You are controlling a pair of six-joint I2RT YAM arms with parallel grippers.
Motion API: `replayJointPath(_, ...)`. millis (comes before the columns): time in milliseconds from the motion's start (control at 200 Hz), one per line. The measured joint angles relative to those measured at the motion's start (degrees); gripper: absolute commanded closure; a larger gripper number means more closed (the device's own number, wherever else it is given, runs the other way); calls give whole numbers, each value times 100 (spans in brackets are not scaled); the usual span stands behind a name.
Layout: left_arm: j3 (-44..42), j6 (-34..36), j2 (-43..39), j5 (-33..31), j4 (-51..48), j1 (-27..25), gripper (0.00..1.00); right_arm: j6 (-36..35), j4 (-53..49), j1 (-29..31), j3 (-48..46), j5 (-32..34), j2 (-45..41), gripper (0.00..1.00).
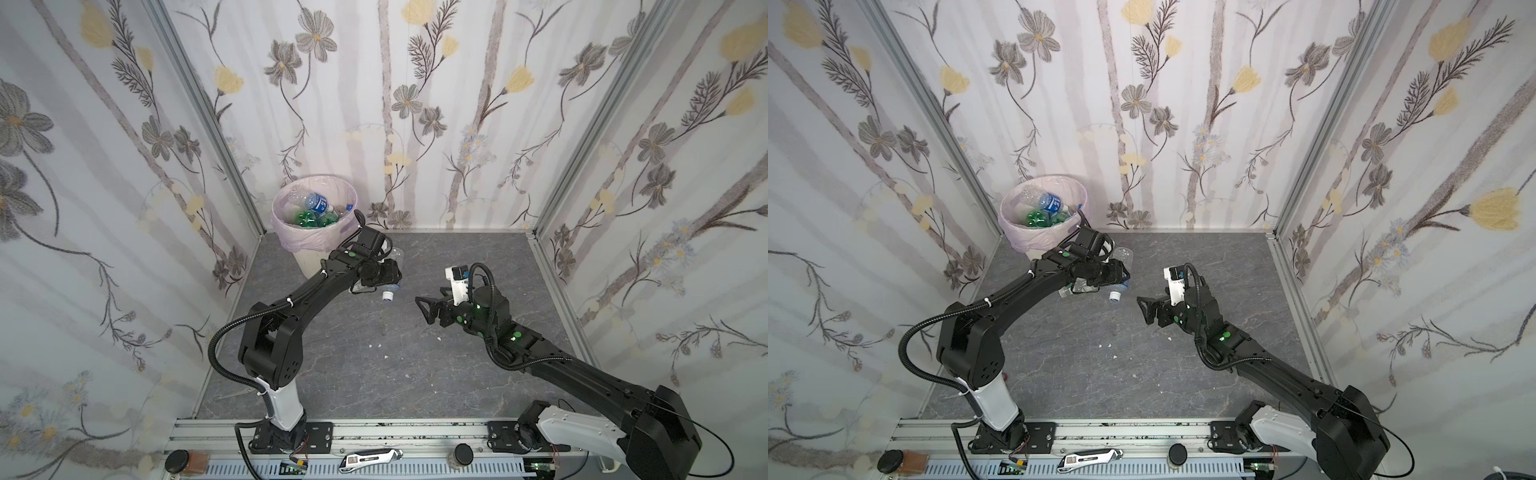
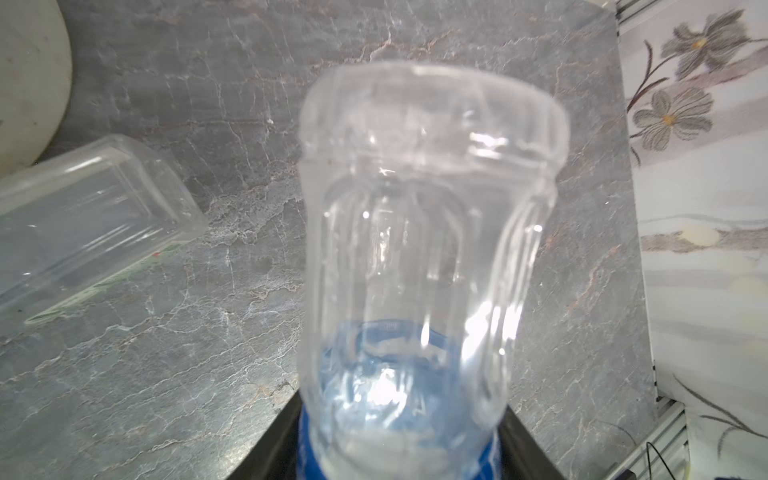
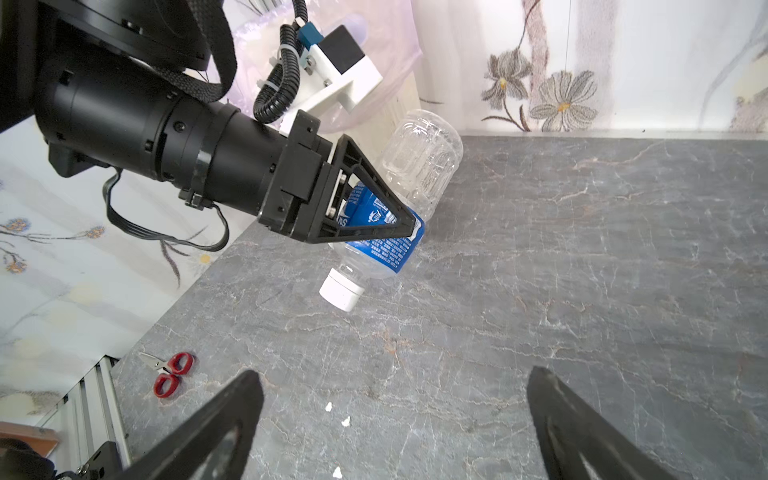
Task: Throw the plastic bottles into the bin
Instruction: 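Lift the blue-labelled bottle with the left gripper up over the bin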
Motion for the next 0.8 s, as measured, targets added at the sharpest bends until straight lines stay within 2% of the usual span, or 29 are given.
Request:
replayJointPath(470,938,-372,-433,378,-4,706,44,-92,4,0,1390,-15,540,0)
replayJointPath(799,1993,-577,-511,551,-7,1421,44,-201,-44,15,2924,-33,1346,0)
